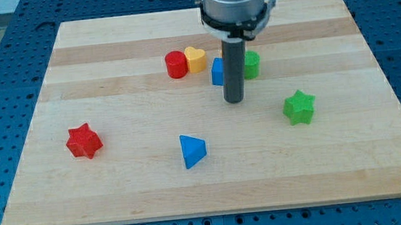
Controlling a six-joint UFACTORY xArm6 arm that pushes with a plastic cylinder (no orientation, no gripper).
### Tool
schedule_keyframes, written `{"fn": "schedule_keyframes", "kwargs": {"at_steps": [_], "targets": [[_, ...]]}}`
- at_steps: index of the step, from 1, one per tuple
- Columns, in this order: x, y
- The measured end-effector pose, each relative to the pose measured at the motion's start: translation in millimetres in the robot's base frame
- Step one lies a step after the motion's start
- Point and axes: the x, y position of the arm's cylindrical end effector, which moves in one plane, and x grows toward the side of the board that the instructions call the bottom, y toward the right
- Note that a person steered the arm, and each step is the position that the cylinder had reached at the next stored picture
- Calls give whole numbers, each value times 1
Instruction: Slide green star towards center
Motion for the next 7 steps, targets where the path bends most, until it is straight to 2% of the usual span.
{"fn": "schedule_keyframes", "kwargs": {"at_steps": [2,3,4,6,7], "targets": [[-12,149],[8,201],[31,179],[24,88],[38,98]]}}
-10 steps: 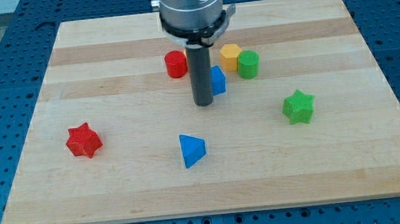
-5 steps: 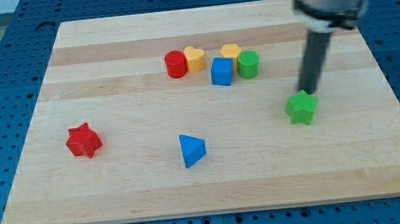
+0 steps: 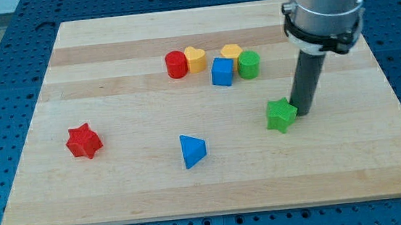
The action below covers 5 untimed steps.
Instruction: Slide green star towards center
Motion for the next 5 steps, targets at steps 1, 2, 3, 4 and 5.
{"fn": "schedule_keyframes", "kwargs": {"at_steps": [1,2,3,4,5], "targets": [[31,0],[51,-12],[34,-42],[4,-65],[21,-52]]}}
